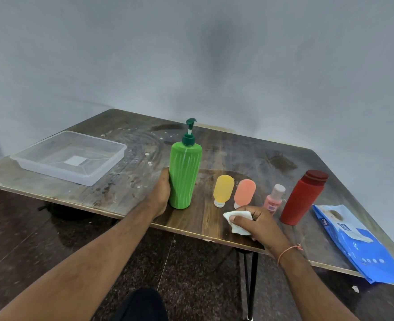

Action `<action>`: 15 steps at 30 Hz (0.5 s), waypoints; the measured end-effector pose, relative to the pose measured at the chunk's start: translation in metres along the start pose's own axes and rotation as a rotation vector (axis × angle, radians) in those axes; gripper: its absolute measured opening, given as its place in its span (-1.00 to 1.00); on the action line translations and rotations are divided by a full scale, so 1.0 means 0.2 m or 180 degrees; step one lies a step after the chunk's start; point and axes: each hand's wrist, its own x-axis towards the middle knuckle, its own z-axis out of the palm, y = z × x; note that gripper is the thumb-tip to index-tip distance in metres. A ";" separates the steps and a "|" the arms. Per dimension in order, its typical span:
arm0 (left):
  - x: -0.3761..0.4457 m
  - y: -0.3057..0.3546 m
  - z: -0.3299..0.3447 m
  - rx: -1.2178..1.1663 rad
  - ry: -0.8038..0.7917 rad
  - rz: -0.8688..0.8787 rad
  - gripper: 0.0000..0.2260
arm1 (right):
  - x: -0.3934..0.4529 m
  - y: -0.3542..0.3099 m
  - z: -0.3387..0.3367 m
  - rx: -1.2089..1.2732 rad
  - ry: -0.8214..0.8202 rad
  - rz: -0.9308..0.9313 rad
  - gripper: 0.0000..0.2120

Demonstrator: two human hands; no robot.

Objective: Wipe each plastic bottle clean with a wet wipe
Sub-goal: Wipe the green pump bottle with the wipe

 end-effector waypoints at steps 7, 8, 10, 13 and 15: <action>-0.11 0.01 0.11 0.0078 -0.0335 0.0127 -0.41 | 0.01 -0.02 0.07 -0.0051 -0.0115 -0.0112 -0.95; -0.12 0.00 0.12 0.0092 -0.0336 0.0157 -0.40 | 0.02 -0.03 0.09 -0.0084 -0.0126 -0.0118 -0.95; -0.12 -0.01 0.12 0.0104 -0.0326 0.0201 -0.37 | 0.04 -0.03 0.14 -0.0063 -0.0139 -0.0129 -0.95; -0.12 -0.01 0.12 0.0048 -0.0206 0.0257 -0.30 | 0.08 -0.05 0.20 -0.0014 -0.0104 -0.0140 -0.96; -0.13 -0.01 0.12 -0.0023 -0.0164 0.0258 -0.22 | 0.11 -0.05 0.23 0.0007 -0.0042 -0.0163 -0.96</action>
